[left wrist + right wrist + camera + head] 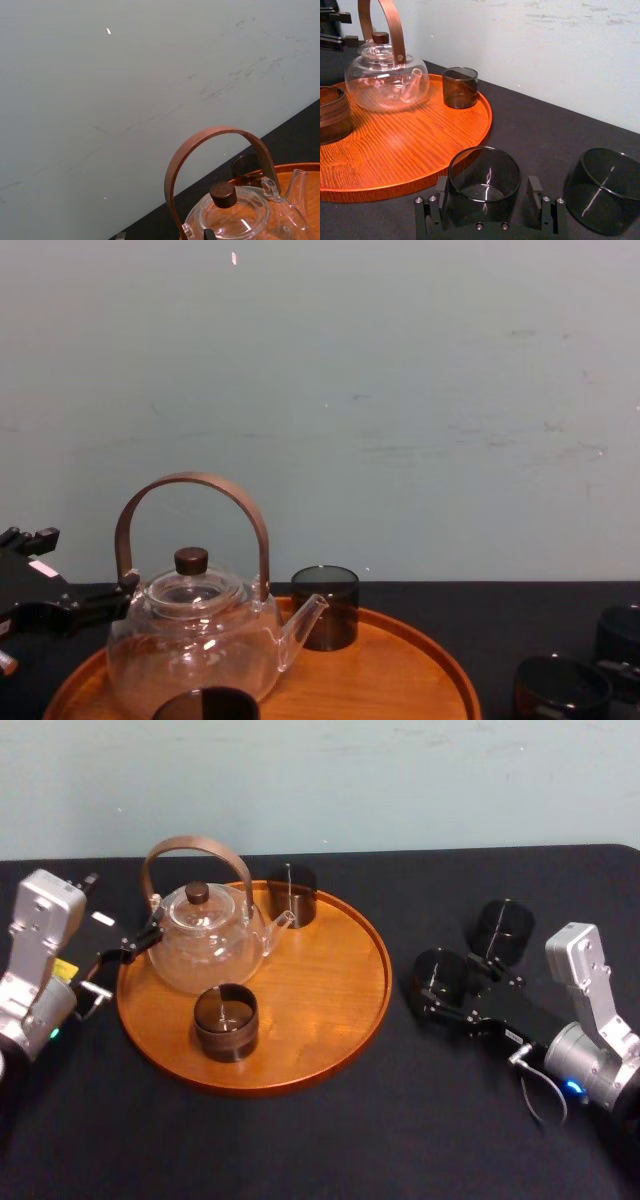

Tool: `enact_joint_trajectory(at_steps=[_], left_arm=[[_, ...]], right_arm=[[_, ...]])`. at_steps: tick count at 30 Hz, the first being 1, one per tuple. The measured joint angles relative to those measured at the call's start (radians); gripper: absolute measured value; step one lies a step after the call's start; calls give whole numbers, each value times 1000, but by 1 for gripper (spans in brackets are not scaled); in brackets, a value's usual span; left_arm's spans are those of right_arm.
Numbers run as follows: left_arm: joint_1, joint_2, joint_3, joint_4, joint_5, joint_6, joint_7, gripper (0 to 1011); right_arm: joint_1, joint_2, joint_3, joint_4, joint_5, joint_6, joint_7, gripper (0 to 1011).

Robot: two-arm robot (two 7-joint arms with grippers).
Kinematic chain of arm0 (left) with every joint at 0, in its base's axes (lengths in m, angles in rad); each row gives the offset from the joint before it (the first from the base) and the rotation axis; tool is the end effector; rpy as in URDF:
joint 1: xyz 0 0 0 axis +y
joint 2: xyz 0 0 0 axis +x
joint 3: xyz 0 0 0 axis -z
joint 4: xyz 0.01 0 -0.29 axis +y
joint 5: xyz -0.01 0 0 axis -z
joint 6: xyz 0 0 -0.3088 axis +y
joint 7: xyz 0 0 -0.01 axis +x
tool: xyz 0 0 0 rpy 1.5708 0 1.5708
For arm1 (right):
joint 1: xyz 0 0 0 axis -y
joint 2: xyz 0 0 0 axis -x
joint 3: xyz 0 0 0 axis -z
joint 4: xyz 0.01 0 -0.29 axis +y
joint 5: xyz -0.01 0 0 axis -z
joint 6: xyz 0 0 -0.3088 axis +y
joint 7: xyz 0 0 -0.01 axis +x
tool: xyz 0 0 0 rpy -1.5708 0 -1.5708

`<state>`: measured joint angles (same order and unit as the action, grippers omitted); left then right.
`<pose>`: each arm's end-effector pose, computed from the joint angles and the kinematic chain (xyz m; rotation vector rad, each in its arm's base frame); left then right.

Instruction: Pick up the glass from the table and place it on the tray.

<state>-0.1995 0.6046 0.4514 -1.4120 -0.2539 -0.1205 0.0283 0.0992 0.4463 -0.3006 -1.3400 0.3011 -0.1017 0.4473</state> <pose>0.3581 0.0826 -0.3023 0.3044 -0.2850 1.2480 0.3398 -0.0757 -0.3439 -0.2232 0.0102 -0.9243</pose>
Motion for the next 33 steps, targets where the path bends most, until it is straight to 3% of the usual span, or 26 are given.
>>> enact_joint_trajectory(at_steps=[14, 27, 33], left_arm=[[0, 0, 0, 0, 0, 0, 0, 1009], [0, 0, 0, 0, 0, 0, 0, 1009], [0, 0, 0, 0, 0, 0, 0, 1010]], right_arm=[[70, -33, -18, 94, 6, -35, 59, 1002], [65, -32, -16, 88, 6, -35, 56, 1003], [64, -31, -16, 85, 6, -34, 53, 905]])
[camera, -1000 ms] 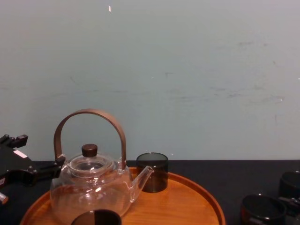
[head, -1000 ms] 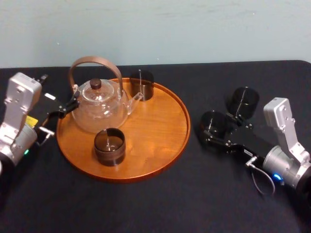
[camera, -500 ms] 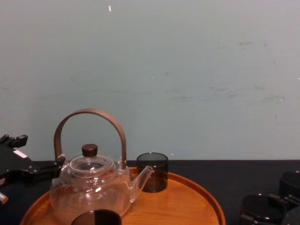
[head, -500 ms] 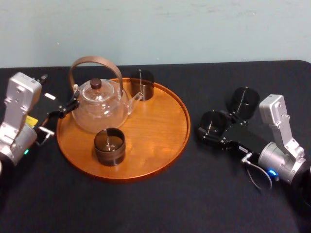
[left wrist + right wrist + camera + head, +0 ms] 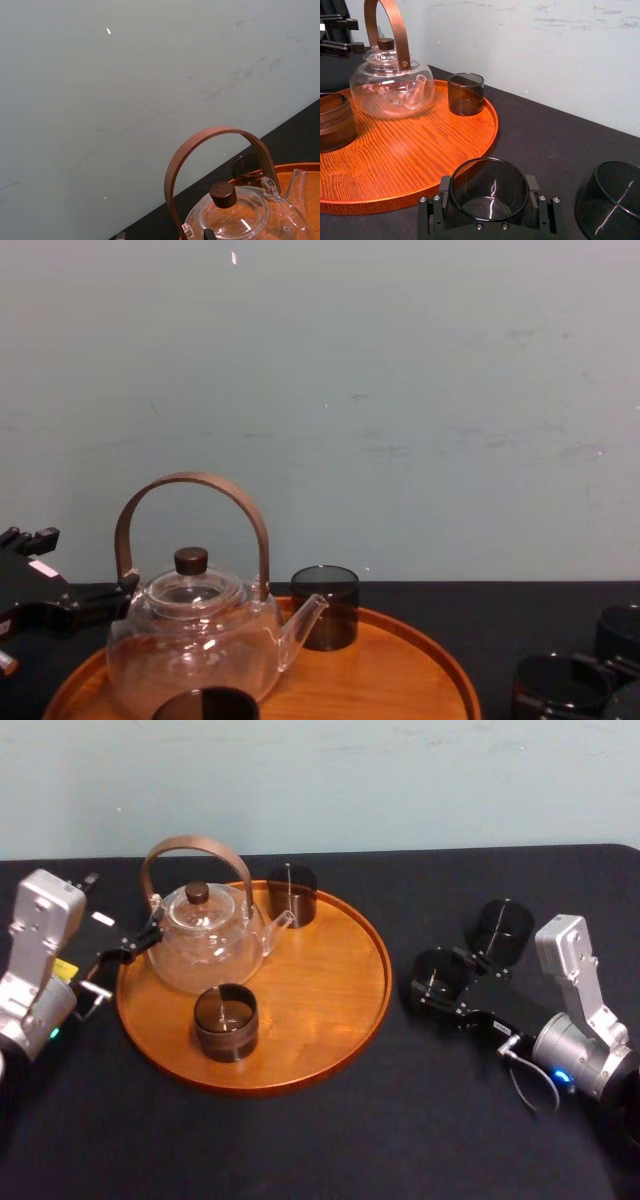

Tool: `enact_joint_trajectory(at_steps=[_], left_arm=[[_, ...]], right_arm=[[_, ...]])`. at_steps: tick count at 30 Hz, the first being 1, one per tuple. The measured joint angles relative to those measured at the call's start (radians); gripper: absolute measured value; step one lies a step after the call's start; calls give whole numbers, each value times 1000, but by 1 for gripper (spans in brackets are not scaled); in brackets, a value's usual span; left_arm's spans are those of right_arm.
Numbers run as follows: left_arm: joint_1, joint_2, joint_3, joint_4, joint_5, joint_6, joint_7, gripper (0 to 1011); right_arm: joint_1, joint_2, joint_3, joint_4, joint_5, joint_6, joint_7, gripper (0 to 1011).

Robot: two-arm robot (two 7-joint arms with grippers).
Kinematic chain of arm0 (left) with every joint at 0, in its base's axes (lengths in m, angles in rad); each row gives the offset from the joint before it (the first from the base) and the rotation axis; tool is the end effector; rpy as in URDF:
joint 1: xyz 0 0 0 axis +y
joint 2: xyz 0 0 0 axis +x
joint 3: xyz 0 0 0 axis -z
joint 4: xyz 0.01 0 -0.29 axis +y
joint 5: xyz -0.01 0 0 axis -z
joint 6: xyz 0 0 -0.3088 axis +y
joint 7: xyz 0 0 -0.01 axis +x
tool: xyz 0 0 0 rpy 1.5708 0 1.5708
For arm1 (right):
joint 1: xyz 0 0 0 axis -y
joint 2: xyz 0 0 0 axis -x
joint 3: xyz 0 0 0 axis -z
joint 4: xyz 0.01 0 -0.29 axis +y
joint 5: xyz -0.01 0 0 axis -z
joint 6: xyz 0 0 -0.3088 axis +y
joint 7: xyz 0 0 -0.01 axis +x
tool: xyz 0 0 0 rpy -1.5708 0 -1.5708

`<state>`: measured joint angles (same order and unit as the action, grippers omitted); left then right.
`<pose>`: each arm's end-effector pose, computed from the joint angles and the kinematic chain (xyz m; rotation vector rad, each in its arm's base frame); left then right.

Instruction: Pick up the glass from the table and place it on the tray.

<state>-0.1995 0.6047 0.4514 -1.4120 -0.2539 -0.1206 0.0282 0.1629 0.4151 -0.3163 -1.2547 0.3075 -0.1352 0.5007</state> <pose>0.3581 0.0827 -0.3023 0.3044 -0.2851 1.2478 0.3563 -0.0723 -0.3492 -0.1964 0.0129 -0.8873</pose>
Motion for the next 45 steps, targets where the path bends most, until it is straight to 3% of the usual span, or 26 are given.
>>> enact_joint_trajectory(at_steps=[16, 29, 36, 45], left_arm=[[0, 0, 0, 0, 0, 0, 0, 1010], [0, 0, 0, 0, 0, 0, 0, 1010], [0, 0, 0, 0, 0, 0, 0, 1010], [0, 0, 0, 0, 0, 0, 0, 1009]], right_arm=[[-2, 4, 3, -11, 11, 13, 3, 904], [-24, 28, 4, -125, 11, 54, -17, 904], [-21, 29, -23, -173, -6, 69, -20, 904], [1, 1, -88, -203, -58, 78, -27, 904]])
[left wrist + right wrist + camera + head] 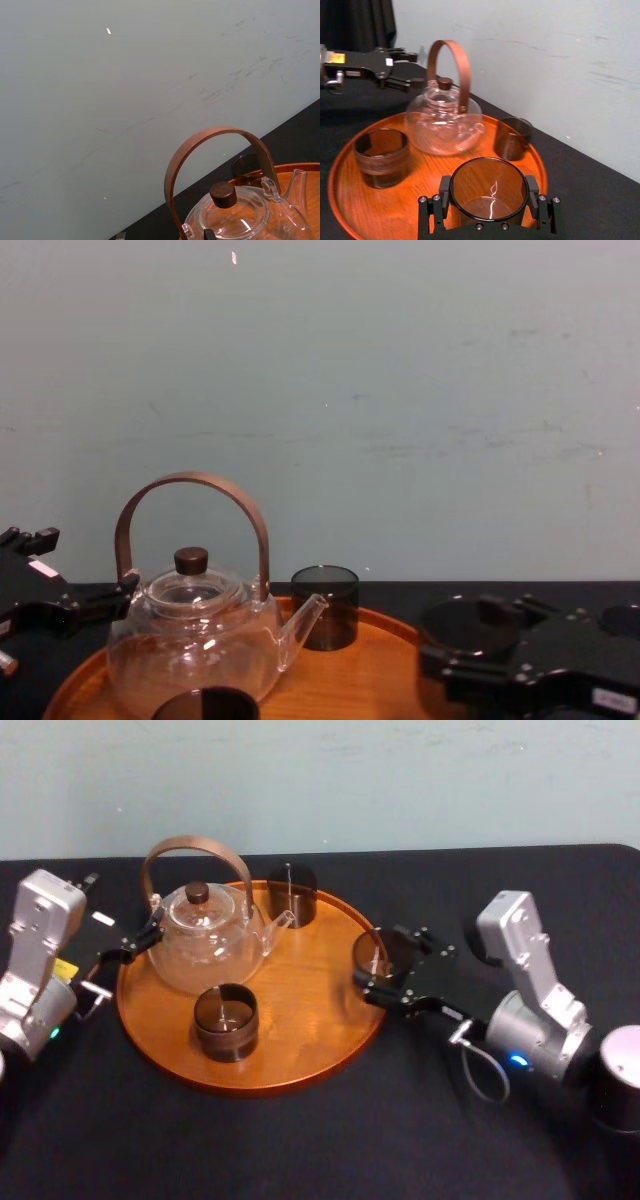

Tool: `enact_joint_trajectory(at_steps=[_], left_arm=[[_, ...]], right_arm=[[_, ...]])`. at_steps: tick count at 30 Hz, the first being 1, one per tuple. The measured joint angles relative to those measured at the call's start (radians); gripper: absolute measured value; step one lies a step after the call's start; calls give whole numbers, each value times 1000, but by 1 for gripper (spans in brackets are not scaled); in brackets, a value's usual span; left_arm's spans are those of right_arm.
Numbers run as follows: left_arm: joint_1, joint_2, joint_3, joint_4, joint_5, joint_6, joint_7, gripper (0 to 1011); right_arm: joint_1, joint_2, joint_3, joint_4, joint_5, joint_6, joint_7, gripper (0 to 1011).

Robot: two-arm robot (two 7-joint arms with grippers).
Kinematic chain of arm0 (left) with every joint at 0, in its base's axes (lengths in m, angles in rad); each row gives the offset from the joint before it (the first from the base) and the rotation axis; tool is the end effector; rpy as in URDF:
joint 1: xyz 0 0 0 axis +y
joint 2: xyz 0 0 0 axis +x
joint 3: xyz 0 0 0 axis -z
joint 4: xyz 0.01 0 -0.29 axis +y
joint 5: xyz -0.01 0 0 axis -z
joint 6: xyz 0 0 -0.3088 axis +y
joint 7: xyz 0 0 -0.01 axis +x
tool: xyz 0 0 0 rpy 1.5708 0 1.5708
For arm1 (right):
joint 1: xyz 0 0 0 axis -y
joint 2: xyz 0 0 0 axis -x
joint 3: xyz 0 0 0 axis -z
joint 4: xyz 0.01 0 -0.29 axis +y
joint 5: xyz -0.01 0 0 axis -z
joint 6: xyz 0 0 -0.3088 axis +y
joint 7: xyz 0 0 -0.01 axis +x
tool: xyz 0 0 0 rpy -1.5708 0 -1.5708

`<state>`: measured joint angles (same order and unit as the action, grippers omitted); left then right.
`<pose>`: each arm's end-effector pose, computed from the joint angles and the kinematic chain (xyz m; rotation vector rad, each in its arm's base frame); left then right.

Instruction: Pick up the glass from the table and place it on the tray.

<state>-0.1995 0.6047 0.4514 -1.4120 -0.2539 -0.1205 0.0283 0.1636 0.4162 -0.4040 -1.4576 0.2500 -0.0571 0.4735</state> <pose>0.3581 0.0827 -0.3023 0.3045 -0.2850 1.2480 0.3539 -0.0186 -0.3049 -0.1883 -0.0913 -0.7593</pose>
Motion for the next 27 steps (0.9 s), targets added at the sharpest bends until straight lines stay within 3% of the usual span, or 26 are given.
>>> enact_joint_trajectory(at_steps=[10, 27], left_arm=[[0, 0, 0, 0, 0, 0, 0, 1010], [0, 0, 0, 0, 0, 0, 0, 1010]], right_arm=[[16, -40, -48, 22, -33, -7, -5, 903], [33, -85, -88, 77, -52, -34, 3, 904]])
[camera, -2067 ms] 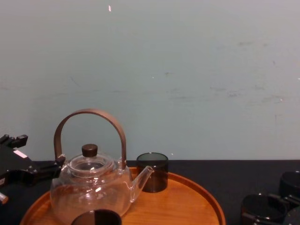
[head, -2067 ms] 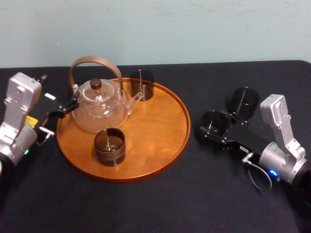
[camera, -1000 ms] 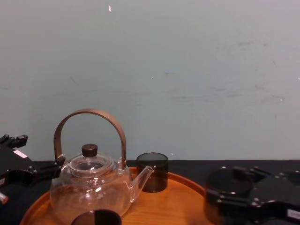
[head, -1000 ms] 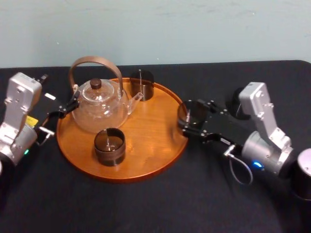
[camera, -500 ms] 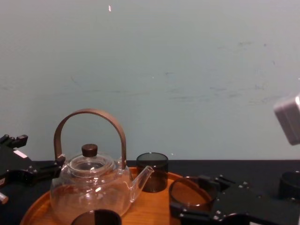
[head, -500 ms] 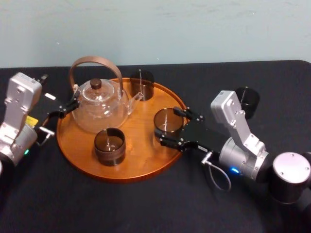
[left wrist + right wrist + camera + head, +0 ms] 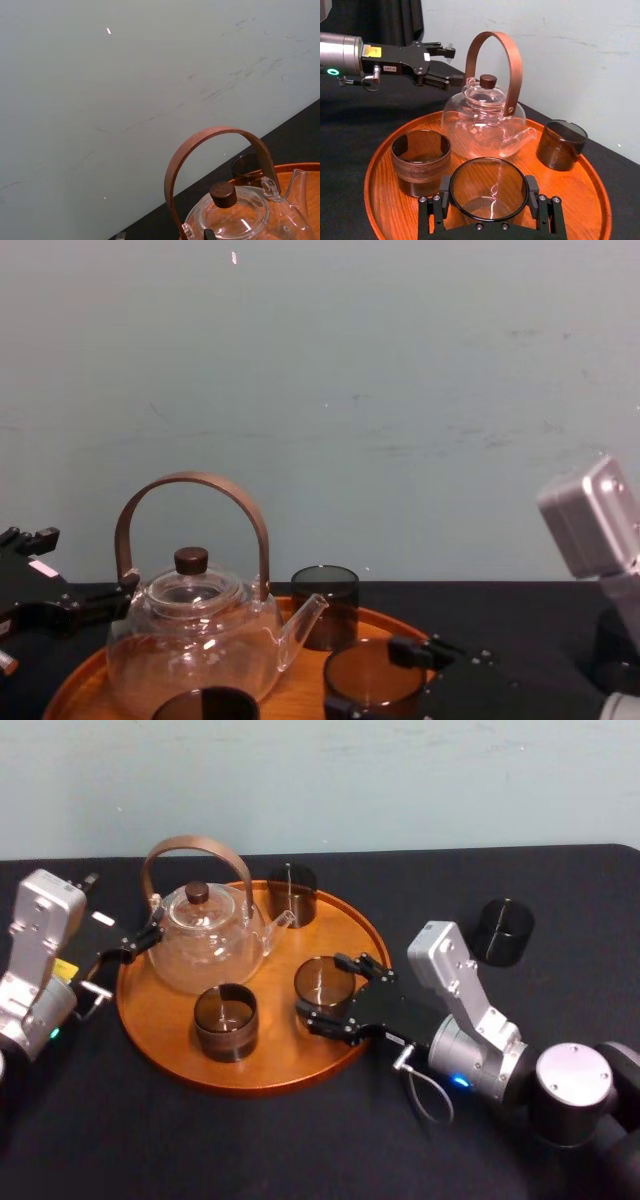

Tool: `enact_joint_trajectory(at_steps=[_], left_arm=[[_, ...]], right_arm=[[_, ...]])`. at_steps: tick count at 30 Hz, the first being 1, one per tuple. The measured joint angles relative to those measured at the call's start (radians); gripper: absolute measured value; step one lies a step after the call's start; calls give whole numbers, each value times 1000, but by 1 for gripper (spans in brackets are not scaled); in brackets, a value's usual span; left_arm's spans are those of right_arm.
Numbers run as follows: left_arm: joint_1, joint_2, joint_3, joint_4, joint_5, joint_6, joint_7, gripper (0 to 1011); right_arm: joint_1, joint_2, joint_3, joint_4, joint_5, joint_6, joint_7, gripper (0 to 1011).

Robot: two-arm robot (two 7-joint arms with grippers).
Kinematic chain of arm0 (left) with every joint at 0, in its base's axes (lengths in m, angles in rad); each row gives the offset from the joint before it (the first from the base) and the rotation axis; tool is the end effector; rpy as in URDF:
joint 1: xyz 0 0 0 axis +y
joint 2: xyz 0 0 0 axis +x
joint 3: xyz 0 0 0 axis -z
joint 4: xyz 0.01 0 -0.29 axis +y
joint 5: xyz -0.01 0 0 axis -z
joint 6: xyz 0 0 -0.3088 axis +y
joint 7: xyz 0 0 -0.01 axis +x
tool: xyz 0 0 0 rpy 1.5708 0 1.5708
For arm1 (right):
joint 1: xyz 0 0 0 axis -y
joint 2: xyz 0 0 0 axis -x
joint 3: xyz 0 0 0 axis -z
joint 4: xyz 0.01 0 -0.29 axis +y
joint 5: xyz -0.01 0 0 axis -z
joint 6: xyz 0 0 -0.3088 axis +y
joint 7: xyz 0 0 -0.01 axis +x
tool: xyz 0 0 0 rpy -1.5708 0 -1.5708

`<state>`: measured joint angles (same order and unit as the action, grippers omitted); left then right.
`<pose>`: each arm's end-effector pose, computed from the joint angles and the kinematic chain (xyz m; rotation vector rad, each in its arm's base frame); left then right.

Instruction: Pick up the glass from the table and place it on the tray.

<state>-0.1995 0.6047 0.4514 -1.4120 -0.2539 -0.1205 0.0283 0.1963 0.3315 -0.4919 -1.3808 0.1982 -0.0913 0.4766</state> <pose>0.3581 0.0827 -0.3023 0.3045 -0.2850 1.2480 0.3537 0.0265 -0.3262 -0.1850 -0.0820 -0.6770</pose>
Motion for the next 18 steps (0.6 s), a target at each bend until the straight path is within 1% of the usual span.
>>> enact_joint_trajectory(at_steps=[18], left_arm=[[0, 0, 0, 0, 0, 0, 0, 1009]], right_arm=[[27, -38, -27, 67, -14, -20, 13, 904]])
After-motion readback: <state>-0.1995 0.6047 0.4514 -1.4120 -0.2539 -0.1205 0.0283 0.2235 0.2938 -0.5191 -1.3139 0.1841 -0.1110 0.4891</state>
